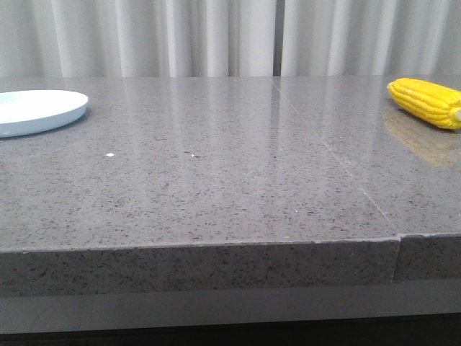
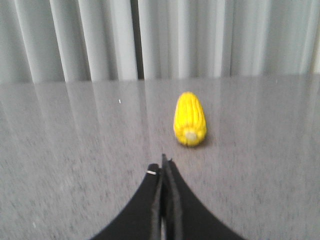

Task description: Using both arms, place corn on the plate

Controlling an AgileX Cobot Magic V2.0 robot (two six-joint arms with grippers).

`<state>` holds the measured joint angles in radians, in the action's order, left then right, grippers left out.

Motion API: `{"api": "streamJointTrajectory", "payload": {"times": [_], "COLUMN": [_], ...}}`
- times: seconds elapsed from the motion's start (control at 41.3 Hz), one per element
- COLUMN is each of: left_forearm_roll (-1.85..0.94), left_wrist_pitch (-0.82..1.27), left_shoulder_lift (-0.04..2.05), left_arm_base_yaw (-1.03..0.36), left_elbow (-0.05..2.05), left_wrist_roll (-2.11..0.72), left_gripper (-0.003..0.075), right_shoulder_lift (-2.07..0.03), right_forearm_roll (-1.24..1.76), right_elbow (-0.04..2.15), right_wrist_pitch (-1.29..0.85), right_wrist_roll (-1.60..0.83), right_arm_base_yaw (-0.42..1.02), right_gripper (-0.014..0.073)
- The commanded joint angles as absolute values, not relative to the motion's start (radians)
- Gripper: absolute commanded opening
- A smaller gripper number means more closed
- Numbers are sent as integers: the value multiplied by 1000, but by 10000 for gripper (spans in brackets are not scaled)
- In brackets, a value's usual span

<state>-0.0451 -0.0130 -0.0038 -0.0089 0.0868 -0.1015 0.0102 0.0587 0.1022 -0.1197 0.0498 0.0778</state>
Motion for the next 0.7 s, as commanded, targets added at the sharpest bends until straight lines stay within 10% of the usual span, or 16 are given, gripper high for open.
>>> {"api": "streamJointTrajectory", "payload": {"times": [0.0, 0.679], "left_forearm_roll": [-55, -50], "left_wrist_pitch": [-61, 492], "left_shoulder_lift": [-12, 458], "left_arm_base_yaw": [-9, -9], "left_elbow": [218, 737], "left_wrist_roll": [-90, -92], "left_gripper": [-20, -20], "right_shoulder_lift": [0, -548], "right_forearm_roll": [63, 63], "right_elbow": [238, 697], "right_wrist_pitch": [-114, -520], "right_wrist_roll": [43, 42], "right_arm_base_yaw": [70, 70], "right_gripper": [-68, -68]}}
